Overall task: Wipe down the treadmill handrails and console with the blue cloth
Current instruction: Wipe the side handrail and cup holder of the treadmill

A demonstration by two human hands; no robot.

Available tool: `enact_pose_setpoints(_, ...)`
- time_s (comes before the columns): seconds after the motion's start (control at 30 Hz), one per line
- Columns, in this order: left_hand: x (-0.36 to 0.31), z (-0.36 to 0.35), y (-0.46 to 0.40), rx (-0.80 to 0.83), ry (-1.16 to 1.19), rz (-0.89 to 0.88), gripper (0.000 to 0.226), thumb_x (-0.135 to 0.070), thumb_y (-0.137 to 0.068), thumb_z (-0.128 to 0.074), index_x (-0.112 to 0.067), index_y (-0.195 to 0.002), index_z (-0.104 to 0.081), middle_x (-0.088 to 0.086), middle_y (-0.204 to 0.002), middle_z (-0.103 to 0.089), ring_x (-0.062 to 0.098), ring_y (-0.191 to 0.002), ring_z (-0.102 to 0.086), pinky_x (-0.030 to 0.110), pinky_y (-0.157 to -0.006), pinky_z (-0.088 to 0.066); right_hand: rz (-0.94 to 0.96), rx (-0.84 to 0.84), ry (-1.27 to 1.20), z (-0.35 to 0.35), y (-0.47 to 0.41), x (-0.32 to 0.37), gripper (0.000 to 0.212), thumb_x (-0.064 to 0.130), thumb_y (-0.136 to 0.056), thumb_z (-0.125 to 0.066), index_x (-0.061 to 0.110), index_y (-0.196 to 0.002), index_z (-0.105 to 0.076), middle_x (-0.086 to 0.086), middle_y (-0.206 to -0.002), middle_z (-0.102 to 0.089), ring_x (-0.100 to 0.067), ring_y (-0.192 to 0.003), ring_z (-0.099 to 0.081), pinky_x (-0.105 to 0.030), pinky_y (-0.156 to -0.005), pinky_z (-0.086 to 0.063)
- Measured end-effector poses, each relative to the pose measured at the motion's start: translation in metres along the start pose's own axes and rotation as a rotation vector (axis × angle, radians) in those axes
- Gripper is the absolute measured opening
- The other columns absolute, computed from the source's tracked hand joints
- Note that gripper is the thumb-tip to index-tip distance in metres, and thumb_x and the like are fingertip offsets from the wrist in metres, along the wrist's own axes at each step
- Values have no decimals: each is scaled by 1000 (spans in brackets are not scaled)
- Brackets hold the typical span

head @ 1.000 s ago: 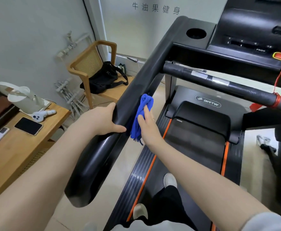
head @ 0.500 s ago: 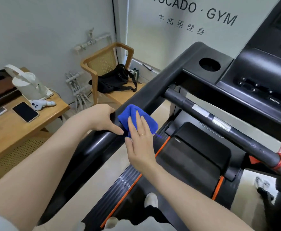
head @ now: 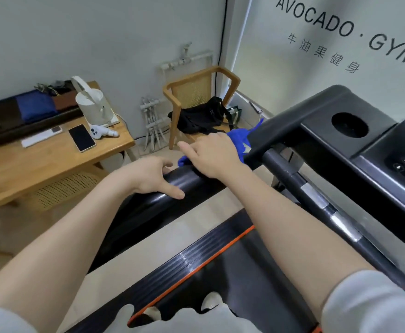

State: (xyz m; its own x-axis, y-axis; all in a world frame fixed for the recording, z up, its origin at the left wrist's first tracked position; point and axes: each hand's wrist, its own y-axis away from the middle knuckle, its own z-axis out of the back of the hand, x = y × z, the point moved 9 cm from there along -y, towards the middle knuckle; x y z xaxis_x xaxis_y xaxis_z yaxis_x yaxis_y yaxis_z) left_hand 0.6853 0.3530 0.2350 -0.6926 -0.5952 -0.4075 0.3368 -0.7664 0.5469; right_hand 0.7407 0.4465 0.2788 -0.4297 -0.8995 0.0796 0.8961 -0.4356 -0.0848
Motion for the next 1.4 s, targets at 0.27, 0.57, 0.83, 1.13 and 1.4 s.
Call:
enact_pose_setpoints(0.27,1,-3,8,-33,155,-13,68,-39,-69,-75,-28,-131,-48,-9,-123,-56,9,-100,-50,26,-88,-37,-195,154,-9,-11,-28,-42,35,32,-93,-31,16,-87,-62,-11,-105,-65,-31,-101,-56,-40,-90,-33)
enact_pose_setpoints(0.57,2,-5,8,-44,160,15,53,-42,-68,-74,-33,-117,-55,-11,-107,-62,10,-93,-58,29,-82,-46,101,-268,-149,-3,25,-8,31,22,-86,-42,13,-83,-72,-7,-88,-70,-29,-81,-61,-36,-79,-39)
enact_pose_setpoints(0.83,-3,-7,10,-35,115,-15,62,-41,-74,-70,-30,-130,-48,-8,-118,-57,12,-100,-54,26,-80,-40,-441,-479,-340,-1,44,-87,57,37,-89,-18,18,-121,-61,-2,-138,-51,-26,-134,-34,-47,-114,0)
enact_pose_setpoints(1.13,-8,-4,10,-52,38,-107,51,-51,-73,-68,-26,-117,-58,-2,-109,-66,17,-95,-61,37,-89,-49,-464,-341,-599,-54,94,30,68,43,-84,-11,22,-149,-6,11,-148,19,-14,-140,20,-46,-115,4)
enact_pose_setpoints(1.4,3,-3,12,48,278,-134,40,-43,-95,-41,-33,-134,-45,-7,-138,-49,9,-113,-46,21,-93,-27,-1075,-677,-1245,-65,92,-72,57,32,-96,-26,31,-149,-6,4,-158,9,-15,-145,-4,-46,-116,-14)
